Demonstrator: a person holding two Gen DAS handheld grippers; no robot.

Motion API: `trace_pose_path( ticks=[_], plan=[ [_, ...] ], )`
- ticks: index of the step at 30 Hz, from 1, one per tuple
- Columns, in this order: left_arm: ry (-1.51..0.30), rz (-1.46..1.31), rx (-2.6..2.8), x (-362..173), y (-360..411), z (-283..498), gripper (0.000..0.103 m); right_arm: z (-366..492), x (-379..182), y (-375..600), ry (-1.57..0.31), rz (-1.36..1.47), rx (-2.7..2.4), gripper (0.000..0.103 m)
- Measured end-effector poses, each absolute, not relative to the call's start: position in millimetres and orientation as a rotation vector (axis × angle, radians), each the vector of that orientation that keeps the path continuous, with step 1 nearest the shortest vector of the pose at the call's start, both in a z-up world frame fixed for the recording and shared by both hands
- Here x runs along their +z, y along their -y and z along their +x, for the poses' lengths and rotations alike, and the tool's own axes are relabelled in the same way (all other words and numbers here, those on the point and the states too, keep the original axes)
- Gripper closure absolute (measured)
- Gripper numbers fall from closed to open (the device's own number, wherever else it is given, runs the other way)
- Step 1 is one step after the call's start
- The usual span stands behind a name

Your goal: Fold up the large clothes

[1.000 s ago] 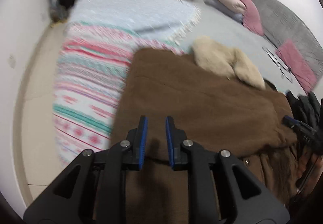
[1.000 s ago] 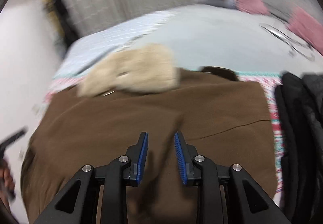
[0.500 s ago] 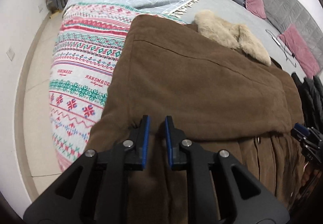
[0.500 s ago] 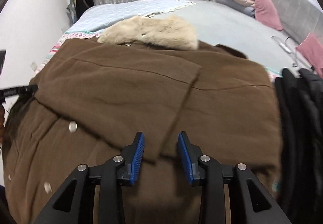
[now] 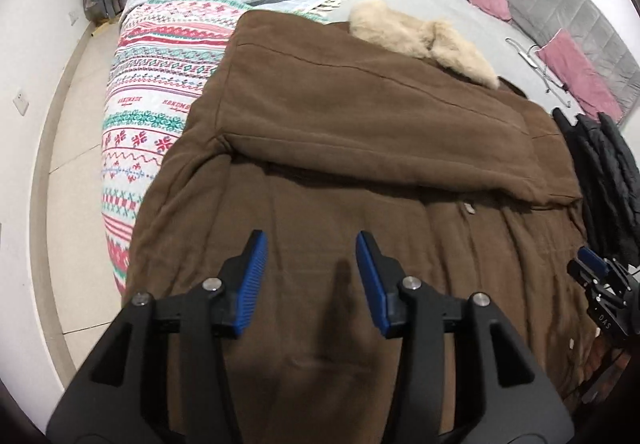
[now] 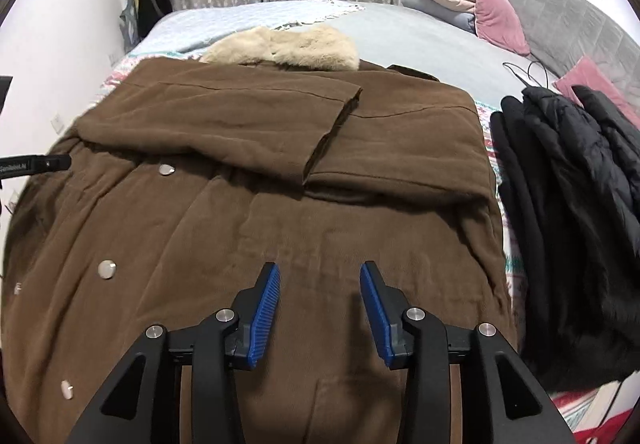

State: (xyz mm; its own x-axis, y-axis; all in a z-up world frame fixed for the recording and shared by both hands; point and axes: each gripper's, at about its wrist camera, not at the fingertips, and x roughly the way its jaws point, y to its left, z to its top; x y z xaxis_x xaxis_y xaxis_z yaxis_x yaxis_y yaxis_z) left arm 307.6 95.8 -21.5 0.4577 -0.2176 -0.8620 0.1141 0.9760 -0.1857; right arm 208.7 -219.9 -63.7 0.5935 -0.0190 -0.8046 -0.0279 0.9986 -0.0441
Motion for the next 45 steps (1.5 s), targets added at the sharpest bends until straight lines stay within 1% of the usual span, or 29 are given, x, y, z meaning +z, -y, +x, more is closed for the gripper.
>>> trace_pose_path(
  ticks=[7,12,14,16,18,20,21,22,24,28,33,37,39,42,45],
  plan=[
    [-1.044,-0.078,-0.242,-7.7,-74.4,279.7,0.055,174.1,-45.9,216.2,-0.875,-0.001,0.023,0.054],
    [-0.997,-0.030,-0.247,5.5,-64.9,254.7,0.055,148.3,-34.7,215.6,-0.844,0.029,0.023,0.053],
    [-0.986,-0.037,-0.254,9.9,-66.4,243.1,0.054,135.4,-28.4,215.6,-0.823,0.041,0.022,0.050],
    [-0.983,-0.048,-0.258,12.3,-69.7,233.8,0.052,125.3,-23.8,217.4,-0.811,0.058,0.026,0.047],
    [-0.967,-0.057,-0.250,16.7,-76.6,220.5,0.047,112.4,-17.7,220.8,-0.802,0.082,0.036,0.047],
    [-0.957,-0.071,-0.234,19.5,-82.9,209.5,0.047,98.0,-11.1,224.4,-0.791,0.105,0.048,0.046],
    [-0.953,-0.091,-0.235,21.2,-86.5,200.6,0.046,92.5,-9.2,226.5,-0.790,0.118,0.056,0.043],
    [-0.953,-0.102,-0.241,21.4,-87.2,195.6,0.046,86.4,-8.9,227.5,-0.795,0.129,0.064,0.038],
    [-0.961,-0.117,-0.270,18.9,-83.2,177.1,0.046,77.7,-14.2,226.0,-0.813,0.141,0.067,0.034],
    [-0.990,-0.054,-0.300,1.2,-60.8,148.9,0.046,69.9,-47.9,212.6,-0.910,0.152,0.101,0.034],
    [-1.067,0.016,-0.261,-38.9,-50.7,124.9,0.045,57.3,-91.9,201.8,-1.032,0.101,0.095,0.034],
    [-1.050,0.029,-0.248,-38.4,-61.9,114.4,0.045,37.7,-94.5,219.0,-1.037,0.111,0.077,0.034],
    [-1.057,-0.001,-0.243,-37.9,-73.3,110.5,0.045,27.0,-93.5,227.7,-1.039,0.112,0.078,0.035],
    [-1.065,-0.062,-0.245,-38.7,-94.7,101.1,0.045,9.2,-94.4,250.1,-1.031,0.079,-0.058,0.034],
    [-1.068,-0.117,-0.227,-39.5,-115.5,89.9,0.045,-7.8,-93.2,277.7,-1.024,0.205,-0.040,0.034]
  ],
)
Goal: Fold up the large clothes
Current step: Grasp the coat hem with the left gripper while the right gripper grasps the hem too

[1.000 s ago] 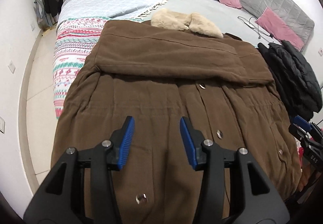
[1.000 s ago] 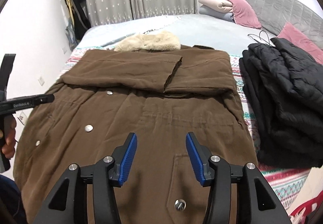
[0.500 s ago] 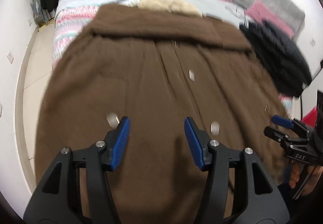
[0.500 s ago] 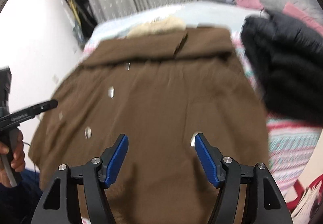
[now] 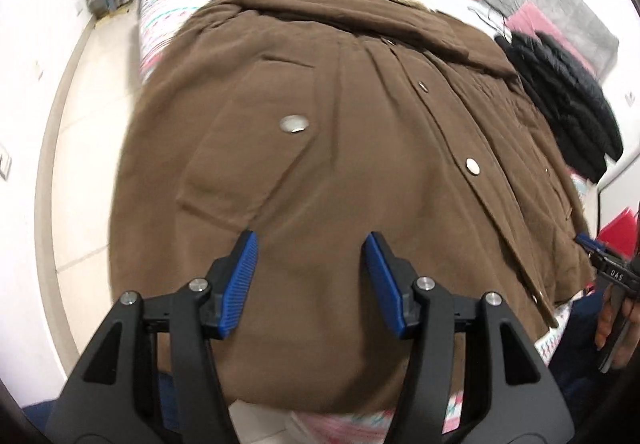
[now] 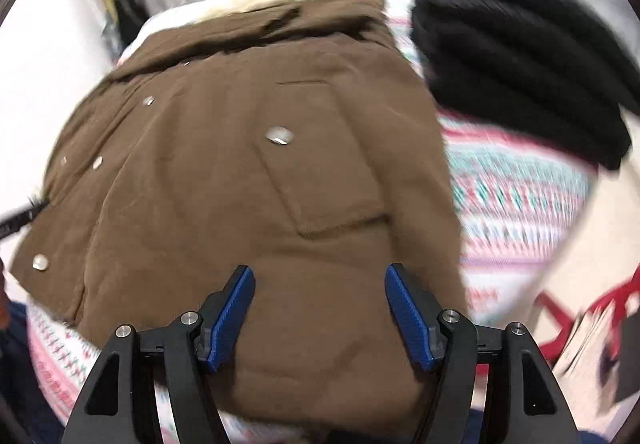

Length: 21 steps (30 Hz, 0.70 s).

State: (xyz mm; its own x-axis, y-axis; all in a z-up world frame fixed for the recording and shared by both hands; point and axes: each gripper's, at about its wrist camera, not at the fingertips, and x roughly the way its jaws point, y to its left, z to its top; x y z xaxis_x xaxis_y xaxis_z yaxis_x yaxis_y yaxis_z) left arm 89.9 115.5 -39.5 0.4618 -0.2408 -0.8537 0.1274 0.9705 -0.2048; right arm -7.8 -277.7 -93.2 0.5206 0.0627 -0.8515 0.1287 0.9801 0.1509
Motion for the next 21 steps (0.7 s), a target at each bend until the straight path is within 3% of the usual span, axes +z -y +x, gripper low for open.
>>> trace_pose_path(
  ticks=[10,13,21],
  plan=[
    [-1.035,-0.450,-0.072,-55.0,-227.2,76.9,0.045,-52.7,-83.8,339.9,-0.956,0.405,-0.194,0.034],
    [-1.024,-0.535,-0.046,-63.4,-246.4,72.4,0.035,-62.7,-86.1,362.3,-0.931,0.555,-0.193,0.034],
    [-1.018,-0.694,-0.048,-91.3,-268.4,62.1,0.030,-73.0,-93.4,361.5,-0.927,0.672,-0.122,0.034]
  ],
)
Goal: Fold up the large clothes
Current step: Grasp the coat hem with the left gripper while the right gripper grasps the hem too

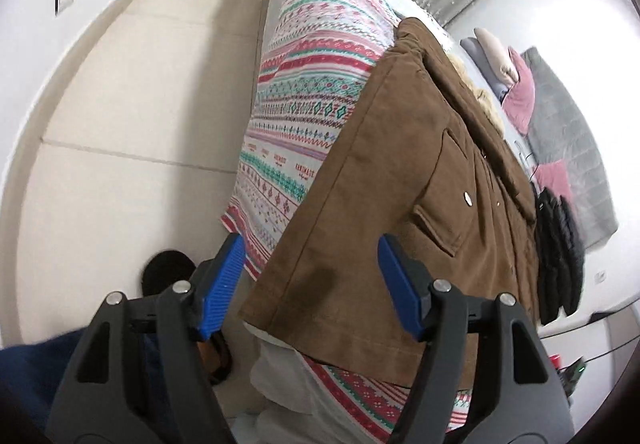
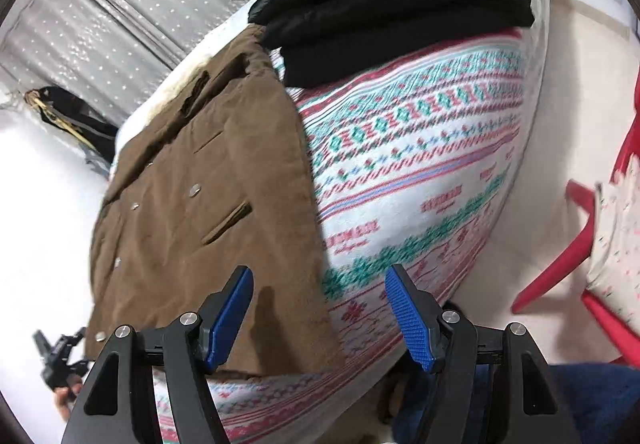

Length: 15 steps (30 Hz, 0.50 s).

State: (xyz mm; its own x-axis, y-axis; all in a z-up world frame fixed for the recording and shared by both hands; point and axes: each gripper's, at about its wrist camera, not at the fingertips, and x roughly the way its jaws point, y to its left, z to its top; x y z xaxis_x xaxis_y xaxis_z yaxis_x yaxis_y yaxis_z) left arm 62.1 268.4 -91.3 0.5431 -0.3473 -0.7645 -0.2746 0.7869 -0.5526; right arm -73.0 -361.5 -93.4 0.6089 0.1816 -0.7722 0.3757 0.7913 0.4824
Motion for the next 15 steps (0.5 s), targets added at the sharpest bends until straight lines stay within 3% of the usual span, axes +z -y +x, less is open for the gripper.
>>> trace_pose_path(
  ticks=[8,9,10,11,13,14,15],
  plan=[
    [-1.076,-0.833,-0.095,-126.6,-264.9,64.3,0.026,-66.8,-116.1,341.9,-0.976,0.791,-0.007,0.035],
    [-1.073,-0.869,-0.087,-131.4,-265.7,63.1,0.026,-66.6,-117.0,343.4,-0.965,0.811,-0.006,0.049],
    [-1.067,-0.900,-0.090,-133.8,-264.6,63.5,0.026,-68.2,-113.8,344.9,-0.935,0.818,-0.001,0.074],
    [-1.064,-0.917,-0.093,-135.5,-264.1,64.2,0.026,-69.4,-109.1,345.1,-0.898,0.826,0.024,0.084],
    [-1.049,-0.949,-0.119,-138.3,-260.8,64.3,0.026,-72.8,-101.7,343.3,-0.855,0.812,0.039,0.090],
    [-1.036,-0.953,-0.142,-137.8,-257.5,64.4,0.044,-74.8,-97.9,341.8,-0.837,0.803,0.038,0.090],
    [-1.028,-0.957,-0.163,-137.1,-256.1,64.3,0.071,-76.1,-96.2,342.0,-0.827,0.806,0.037,0.092]
  ],
)
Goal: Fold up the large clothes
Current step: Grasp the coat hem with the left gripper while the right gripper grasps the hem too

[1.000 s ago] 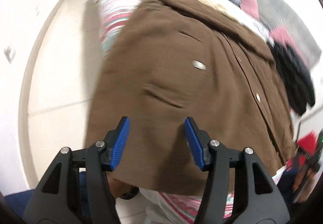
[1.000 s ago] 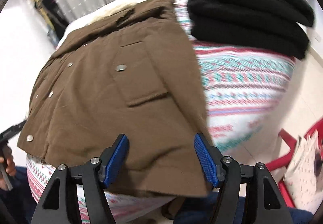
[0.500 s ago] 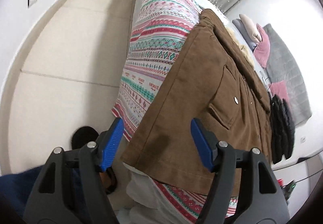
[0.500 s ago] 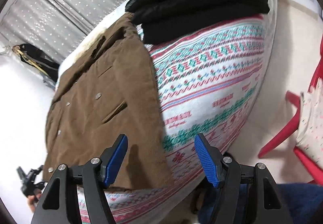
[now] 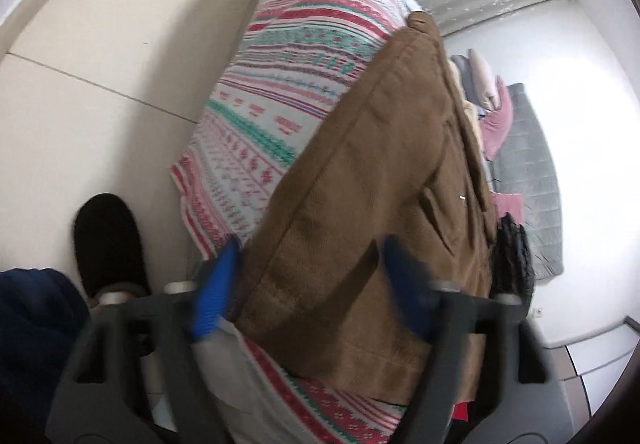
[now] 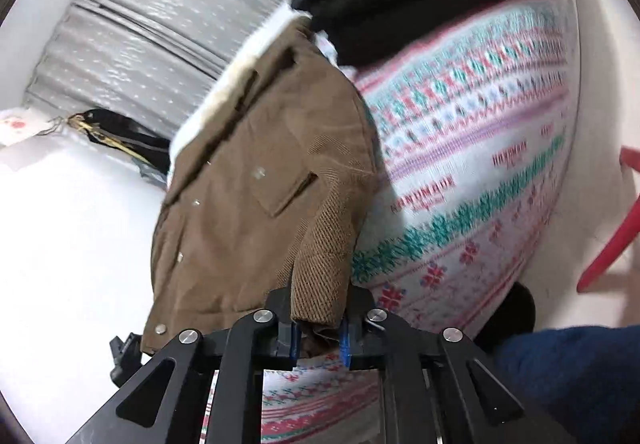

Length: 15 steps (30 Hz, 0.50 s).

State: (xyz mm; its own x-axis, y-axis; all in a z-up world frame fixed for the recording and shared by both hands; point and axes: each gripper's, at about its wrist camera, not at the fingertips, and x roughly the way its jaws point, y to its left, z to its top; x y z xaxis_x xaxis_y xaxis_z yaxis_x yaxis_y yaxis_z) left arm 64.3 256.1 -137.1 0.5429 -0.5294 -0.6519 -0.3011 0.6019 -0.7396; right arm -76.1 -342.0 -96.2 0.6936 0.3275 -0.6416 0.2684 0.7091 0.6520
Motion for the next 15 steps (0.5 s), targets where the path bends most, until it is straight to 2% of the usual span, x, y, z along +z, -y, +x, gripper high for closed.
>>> trace_pose_path(
  ticks=[3,9,12,15],
  plan=[
    [-0.977,-0.932,-0.174,-123.1,-252.4,61.3,0.084,-86.4,-83.4,346.6,-0.771,0.810,0.012,0.094],
    [-0.854,-0.893,-0.169,-50.4,-274.2,40.5,0.087,-107.7,-40.0,355.2,-0.687,0.779,-0.002,0.095],
    [-0.889,-0.821,-0.138,-46.8,-267.4,39.8,0.087,-101.5,-34.6,352.6,-0.706,0.730,-0.035,0.095],
    [-0.942,-0.764,-0.094,-65.6,-262.7,45.2,0.087,-99.1,-63.4,355.7,-0.795,0.770,-0.074,0.095]
  ],
)
